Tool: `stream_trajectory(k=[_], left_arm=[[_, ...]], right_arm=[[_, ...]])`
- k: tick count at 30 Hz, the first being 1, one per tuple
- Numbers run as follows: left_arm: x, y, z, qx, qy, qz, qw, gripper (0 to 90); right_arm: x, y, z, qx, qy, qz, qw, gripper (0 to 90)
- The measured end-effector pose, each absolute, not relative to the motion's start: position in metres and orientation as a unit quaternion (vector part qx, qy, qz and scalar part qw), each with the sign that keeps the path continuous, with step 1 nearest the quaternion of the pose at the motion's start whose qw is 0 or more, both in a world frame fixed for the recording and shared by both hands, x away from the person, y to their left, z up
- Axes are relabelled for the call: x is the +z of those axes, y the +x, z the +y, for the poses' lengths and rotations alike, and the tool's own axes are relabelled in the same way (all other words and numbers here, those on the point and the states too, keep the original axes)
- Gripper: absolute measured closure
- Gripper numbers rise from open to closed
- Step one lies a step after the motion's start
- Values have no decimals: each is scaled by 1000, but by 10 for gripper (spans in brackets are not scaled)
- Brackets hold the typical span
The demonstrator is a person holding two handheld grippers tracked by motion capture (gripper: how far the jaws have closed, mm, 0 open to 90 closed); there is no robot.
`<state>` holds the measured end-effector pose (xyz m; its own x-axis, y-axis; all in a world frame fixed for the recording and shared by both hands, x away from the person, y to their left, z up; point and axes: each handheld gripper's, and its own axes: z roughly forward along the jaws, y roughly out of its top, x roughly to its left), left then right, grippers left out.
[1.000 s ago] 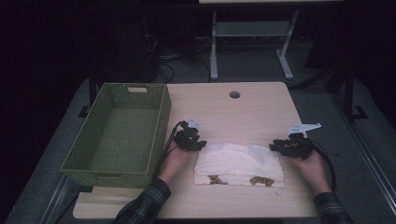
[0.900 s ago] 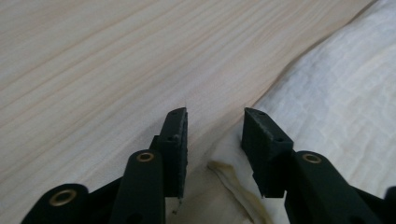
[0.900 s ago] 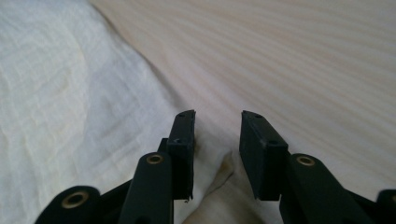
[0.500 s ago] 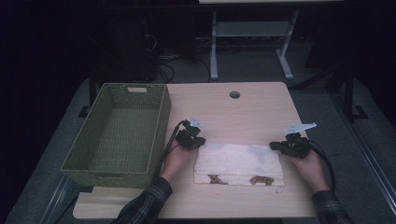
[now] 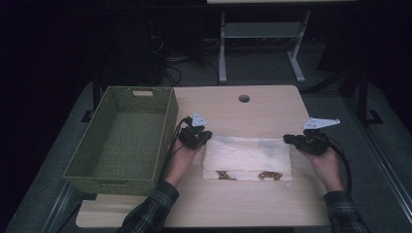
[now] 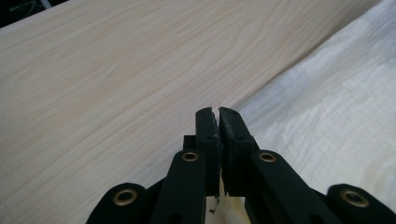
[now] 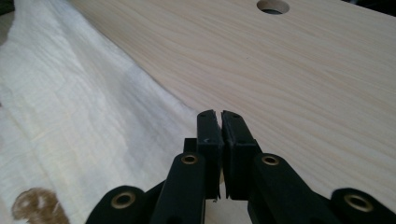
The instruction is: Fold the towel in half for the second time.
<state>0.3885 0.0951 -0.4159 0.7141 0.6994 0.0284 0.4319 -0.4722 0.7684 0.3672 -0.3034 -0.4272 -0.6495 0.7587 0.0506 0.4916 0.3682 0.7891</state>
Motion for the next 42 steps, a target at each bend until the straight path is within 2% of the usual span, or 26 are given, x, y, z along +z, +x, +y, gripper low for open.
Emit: stream_trajectory(k=[10, 28, 29, 30, 31, 32, 33, 37, 42], left_arm=[[-408, 361, 101, 165, 853, 308, 388, 867], [-434, 317, 104, 99, 889, 283, 346, 854], [-433, 314, 104, 99, 890, 281, 345, 782], [-432, 313, 104, 101, 889, 280, 348, 782], [-429, 311, 105, 99, 886, 281, 356, 706], [-427, 311, 106, 100, 885, 279, 359, 706], [-422, 309, 106, 104, 882, 279, 366, 651], [-415, 315, 102, 107, 878, 275, 377, 598], [-412, 336, 88, 104, 878, 267, 382, 517]], right_arm=[[-419, 333, -307, 423, 362, 815, 163, 864], [-450, 285, -304, 391, 351, 841, 127, 845], [-450, 282, -305, 391, 352, 842, 124, 772], [-450, 282, -305, 391, 352, 842, 124, 772], [-446, 279, -308, 398, 358, 835, 126, 709], [-446, 279, -308, 398, 358, 835, 126, 709], [-440, 277, -312, 409, 361, 828, 128, 648], [-434, 280, -314, 414, 366, 823, 135, 608], [-435, 302, -310, 405, 377, 821, 142, 605]])
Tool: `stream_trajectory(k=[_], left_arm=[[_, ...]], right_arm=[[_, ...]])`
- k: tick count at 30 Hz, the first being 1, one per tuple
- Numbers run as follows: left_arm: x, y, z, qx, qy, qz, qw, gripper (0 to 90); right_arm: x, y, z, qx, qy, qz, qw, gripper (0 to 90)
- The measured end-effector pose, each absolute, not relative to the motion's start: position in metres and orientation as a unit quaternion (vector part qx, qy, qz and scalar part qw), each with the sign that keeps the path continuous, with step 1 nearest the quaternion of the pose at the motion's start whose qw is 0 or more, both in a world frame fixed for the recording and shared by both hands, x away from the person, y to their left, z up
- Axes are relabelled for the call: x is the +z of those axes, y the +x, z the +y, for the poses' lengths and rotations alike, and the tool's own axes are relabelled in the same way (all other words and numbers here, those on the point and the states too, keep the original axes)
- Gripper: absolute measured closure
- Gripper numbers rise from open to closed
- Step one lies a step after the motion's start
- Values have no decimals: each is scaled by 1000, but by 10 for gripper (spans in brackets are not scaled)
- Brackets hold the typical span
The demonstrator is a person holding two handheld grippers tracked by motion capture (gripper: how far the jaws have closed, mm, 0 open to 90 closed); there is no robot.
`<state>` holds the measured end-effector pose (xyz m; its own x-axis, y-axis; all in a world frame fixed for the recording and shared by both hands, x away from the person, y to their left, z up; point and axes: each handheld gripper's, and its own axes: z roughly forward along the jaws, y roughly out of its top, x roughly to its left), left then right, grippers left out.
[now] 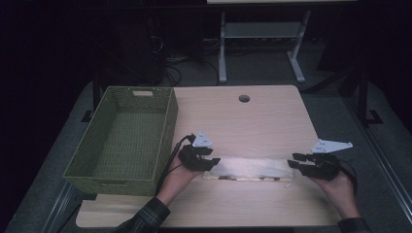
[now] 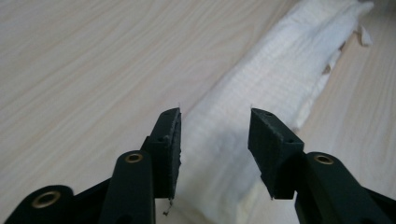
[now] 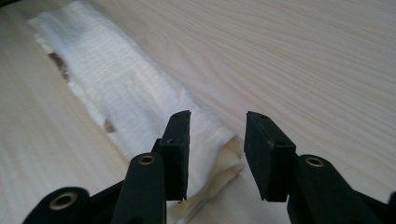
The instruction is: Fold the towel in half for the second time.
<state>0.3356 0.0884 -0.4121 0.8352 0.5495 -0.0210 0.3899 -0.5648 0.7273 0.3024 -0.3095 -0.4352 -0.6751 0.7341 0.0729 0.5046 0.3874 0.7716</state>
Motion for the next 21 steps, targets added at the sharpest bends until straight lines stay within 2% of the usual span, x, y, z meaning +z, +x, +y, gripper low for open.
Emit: stream_trajectory(k=[7, 11, 16, 21], left_arm=[[-423, 368, 68, 80, 887, 250, 380, 506], [-438, 380, 57, 49, 896, 239, 371, 505], [-450, 382, 50, 35, 910, 225, 346, 503], [-459, 382, 45, 28, 914, 225, 337, 521]], right_arm=[[-453, 330, -302, 384, 394, 825, 126, 606], [-462, 330, -301, 374, 395, 831, 115, 605], [-469, 327, -300, 364, 392, 838, 105, 604], [-471, 327, -300, 365, 386, 842, 100, 661]])
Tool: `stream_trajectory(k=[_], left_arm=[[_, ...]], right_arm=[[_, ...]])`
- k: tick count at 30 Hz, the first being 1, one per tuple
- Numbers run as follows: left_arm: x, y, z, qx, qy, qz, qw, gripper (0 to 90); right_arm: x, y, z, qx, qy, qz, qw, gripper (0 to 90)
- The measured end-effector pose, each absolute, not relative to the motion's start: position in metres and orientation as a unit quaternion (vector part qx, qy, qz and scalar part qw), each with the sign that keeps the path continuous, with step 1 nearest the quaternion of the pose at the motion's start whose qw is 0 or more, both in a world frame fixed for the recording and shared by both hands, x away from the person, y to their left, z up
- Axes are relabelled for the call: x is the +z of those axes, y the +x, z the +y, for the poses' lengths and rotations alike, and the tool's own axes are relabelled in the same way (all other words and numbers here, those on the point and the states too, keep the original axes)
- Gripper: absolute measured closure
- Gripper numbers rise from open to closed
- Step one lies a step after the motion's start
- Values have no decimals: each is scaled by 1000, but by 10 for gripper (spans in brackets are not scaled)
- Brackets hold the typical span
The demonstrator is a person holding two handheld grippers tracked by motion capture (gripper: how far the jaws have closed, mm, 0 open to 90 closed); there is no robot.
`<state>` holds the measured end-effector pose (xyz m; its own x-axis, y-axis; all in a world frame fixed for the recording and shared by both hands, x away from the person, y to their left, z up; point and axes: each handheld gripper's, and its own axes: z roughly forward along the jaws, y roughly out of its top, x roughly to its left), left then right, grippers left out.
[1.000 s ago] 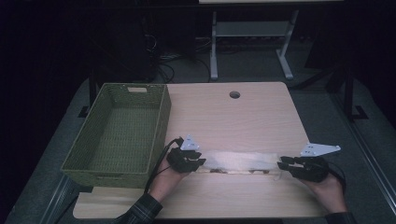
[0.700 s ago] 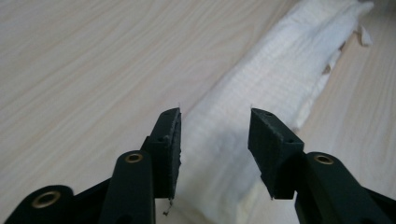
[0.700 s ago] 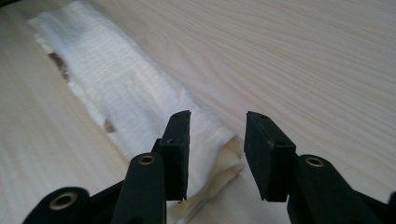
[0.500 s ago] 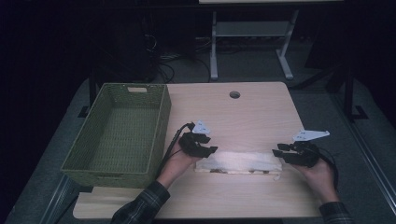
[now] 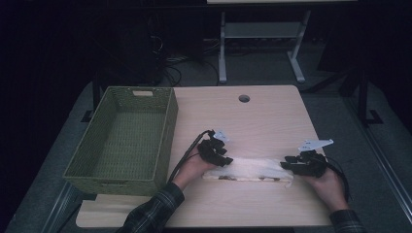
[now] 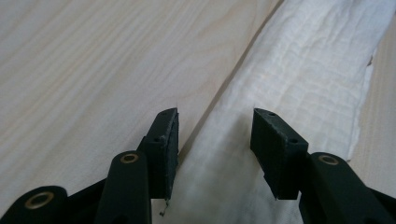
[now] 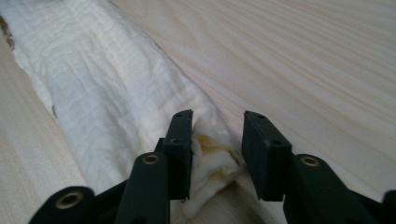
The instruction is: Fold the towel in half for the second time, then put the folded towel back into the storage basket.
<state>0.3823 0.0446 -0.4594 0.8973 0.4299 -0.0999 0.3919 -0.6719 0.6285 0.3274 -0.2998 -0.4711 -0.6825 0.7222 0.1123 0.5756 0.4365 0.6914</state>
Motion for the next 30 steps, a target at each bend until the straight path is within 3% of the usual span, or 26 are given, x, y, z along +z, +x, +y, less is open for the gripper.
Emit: stream_trajectory(k=[4, 7, 10, 14, 19, 30], left_arm=[[-460, 381, 44, 27, 920, 210, 331, 574], [-460, 378, 41, 12, 920, 205, 334, 735], [-459, 377, 40, 7, 922, 201, 332, 832], [-457, 375, 40, 11, 926, 195, 323, 850], [-443, 372, 48, 6, 911, 212, 355, 854], [-406, 355, 73, 20, 888, 239, 392, 855]], right_arm=[[-472, 327, -301, 373, 386, 839, 90, 720], [-472, 327, -301, 374, 390, 838, 74, 794], [-472, 327, -301, 375, 393, 837, 67, 827], [-471, 327, -301, 375, 392, 837, 71, 839], [-467, 328, -299, 367, 393, 840, 79, 843], [-435, 340, -283, 391, 373, 834, 107, 845]])
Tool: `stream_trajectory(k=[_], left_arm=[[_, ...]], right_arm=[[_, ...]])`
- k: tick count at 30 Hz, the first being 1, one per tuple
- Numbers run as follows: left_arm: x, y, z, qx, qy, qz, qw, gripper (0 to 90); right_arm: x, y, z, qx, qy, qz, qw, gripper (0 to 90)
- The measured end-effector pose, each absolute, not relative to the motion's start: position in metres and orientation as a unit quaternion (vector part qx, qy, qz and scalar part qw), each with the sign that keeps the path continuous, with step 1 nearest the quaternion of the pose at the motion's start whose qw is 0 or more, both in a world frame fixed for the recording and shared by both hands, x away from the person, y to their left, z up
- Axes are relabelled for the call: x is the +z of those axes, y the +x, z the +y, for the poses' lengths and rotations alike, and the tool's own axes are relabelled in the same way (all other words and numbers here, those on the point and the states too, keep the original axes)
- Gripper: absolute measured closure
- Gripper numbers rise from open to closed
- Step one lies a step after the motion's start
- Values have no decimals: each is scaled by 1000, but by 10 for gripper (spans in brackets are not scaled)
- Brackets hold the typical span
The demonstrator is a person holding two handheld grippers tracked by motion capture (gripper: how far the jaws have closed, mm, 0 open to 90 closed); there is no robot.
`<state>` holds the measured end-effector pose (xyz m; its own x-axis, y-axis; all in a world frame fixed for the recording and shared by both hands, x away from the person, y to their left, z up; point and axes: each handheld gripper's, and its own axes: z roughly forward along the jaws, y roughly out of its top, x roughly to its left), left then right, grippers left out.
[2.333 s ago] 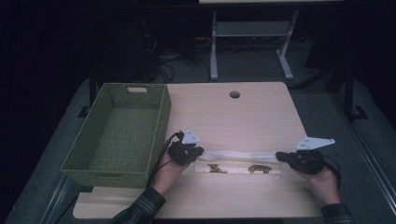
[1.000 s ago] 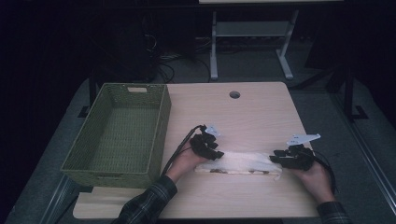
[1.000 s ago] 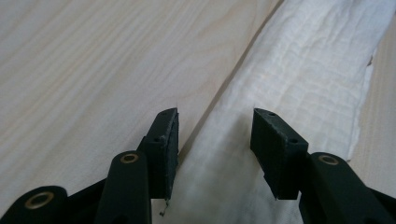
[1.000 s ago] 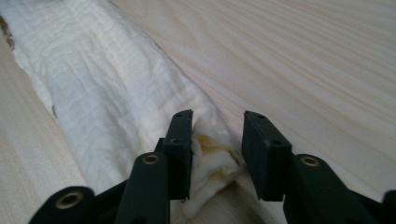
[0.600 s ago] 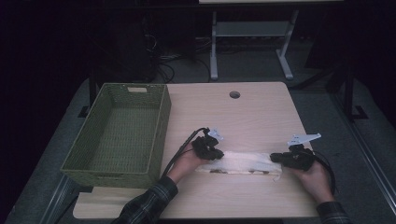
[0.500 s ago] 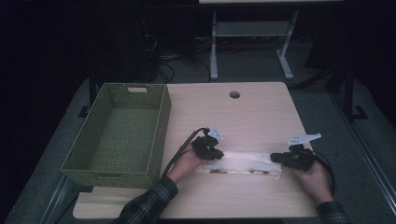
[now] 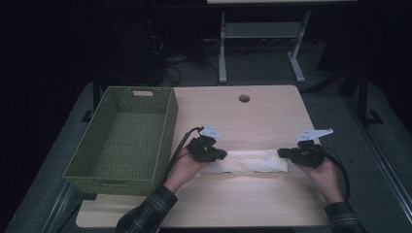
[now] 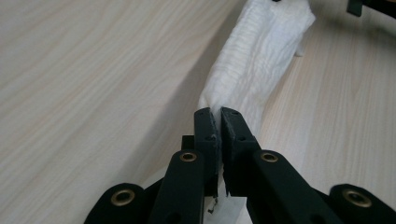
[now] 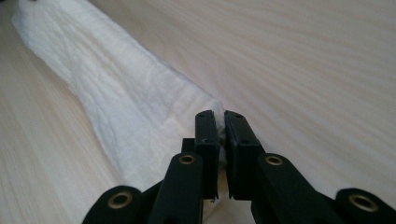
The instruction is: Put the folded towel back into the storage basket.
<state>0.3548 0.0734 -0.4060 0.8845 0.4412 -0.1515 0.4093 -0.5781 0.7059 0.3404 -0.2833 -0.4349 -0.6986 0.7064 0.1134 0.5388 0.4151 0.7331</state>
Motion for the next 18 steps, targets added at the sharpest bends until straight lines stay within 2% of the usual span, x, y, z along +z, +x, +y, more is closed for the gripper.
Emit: stream_trajectory(k=[4, 18], left_arm=[[-391, 350, 83, 26, 881, 244, 405, 855], [-341, 344, 119, 54, 858, 257, 441, 855]], right_arm=[[-427, 344, -278, 398, 370, 832, 114, 846], [-368, 374, -243, 418, 328, 833, 152, 847]])
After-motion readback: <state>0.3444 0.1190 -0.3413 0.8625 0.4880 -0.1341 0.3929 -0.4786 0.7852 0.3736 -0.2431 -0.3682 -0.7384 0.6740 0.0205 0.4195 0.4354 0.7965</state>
